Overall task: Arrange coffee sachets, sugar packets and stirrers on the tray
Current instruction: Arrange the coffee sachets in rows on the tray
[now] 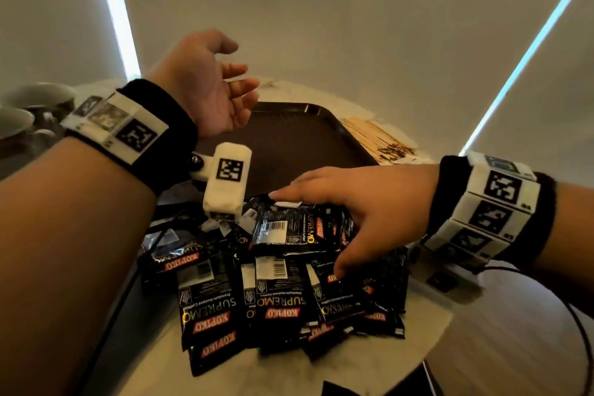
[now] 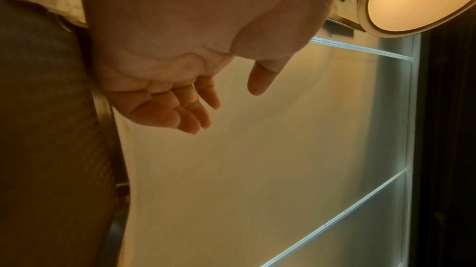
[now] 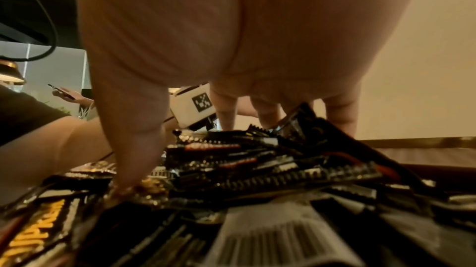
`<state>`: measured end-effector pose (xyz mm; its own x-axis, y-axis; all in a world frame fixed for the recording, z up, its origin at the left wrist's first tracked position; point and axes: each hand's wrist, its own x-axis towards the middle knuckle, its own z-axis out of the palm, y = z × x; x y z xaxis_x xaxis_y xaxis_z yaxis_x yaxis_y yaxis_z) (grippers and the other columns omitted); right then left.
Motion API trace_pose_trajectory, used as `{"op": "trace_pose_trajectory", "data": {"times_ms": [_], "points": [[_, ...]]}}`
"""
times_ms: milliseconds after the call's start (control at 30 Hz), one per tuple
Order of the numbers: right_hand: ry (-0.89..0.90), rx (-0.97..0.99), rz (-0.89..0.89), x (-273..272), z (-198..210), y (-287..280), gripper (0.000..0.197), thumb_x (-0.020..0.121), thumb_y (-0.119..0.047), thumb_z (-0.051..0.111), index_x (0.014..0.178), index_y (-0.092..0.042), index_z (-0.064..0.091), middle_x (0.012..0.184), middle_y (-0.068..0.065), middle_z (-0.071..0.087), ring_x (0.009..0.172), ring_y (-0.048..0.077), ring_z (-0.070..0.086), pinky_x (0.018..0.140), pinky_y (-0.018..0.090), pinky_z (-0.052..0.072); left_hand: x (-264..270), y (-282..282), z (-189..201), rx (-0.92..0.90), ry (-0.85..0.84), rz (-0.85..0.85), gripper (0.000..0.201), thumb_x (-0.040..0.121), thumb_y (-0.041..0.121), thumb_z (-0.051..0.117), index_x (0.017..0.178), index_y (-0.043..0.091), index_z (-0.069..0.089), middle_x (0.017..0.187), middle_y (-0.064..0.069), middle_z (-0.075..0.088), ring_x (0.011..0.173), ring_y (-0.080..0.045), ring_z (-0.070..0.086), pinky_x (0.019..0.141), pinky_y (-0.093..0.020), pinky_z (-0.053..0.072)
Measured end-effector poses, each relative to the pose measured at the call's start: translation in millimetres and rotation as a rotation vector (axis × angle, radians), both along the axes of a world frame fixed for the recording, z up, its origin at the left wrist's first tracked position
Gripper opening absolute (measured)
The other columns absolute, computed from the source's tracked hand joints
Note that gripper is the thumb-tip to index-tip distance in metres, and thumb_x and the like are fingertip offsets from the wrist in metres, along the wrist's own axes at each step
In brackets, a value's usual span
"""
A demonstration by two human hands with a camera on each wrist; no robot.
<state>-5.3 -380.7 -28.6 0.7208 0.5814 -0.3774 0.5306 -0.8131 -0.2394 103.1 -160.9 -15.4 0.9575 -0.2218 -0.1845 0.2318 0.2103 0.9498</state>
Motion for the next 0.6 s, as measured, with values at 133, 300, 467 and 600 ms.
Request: {"op": "trace_pose_trajectory", "data": {"times_ms": [133, 300, 467, 600], "points": [[-0.001, -0.113, 0.07, 0.8, -1.9, 6.4, 0.09, 0.083, -0.037, 0.078, 0.149, -0.06, 0.022, 0.154, -0.018, 0.025, 0.135, 0.004, 0.035, 0.09, 0.011, 0.04, 4.4, 9.0, -16.8, 0.009, 0.037, 0.011, 0.029, 0.094, 0.041, 0.046, 0.11, 0.019, 0.055, 0.098, -0.005, 0.063, 0.085, -0.019, 0.06, 0.071, -0.035, 0.044], [-0.094, -0.144, 0.098, 0.1, -2.3, 11.5, 0.081, 0.087, -0.023, 0.071, 0.149, -0.053, 0.029, 0.152, -0.016, 0.034, 0.129, 0.002, 0.042, 0.093, 0.013, 0.041, 4.8, 20.0, -20.4, -0.013, 0.043, 0.052, 0.032, 0.095, 0.041, 0.045, 0.115, 0.019, 0.056, 0.099, -0.005, 0.063, 0.087, -0.02, 0.061, 0.074, -0.036, 0.044], [-0.178, -0.109, 0.079, -0.9, -2.1, 14.4, 0.072, 0.09, -0.02, 0.065, 0.152, -0.042, 0.034, 0.145, -0.012, 0.049, 0.127, 0.005, 0.047, 0.107, 0.025, 0.042, 1.1, 20.7, -19.0, -0.03, 0.05, 0.06, 0.034, 0.095, 0.042, 0.046, 0.116, 0.018, 0.057, 0.101, -0.005, 0.064, 0.086, -0.02, 0.062, 0.073, -0.036, 0.045], [-0.241, -0.125, 0.059, -1.8, -5.0, 15.6, 0.071, 0.093, -0.019, 0.061, 0.154, -0.041, 0.031, 0.14, -0.008, 0.054, 0.123, 0.01, 0.052, 0.105, 0.029, 0.045, -1.5, 19.8, -17.3, -0.041, 0.063, 0.046, 0.032, 0.095, 0.042, 0.045, 0.114, 0.018, 0.056, 0.097, -0.005, 0.064, 0.081, -0.019, 0.062, 0.072, -0.035, 0.044]]}}
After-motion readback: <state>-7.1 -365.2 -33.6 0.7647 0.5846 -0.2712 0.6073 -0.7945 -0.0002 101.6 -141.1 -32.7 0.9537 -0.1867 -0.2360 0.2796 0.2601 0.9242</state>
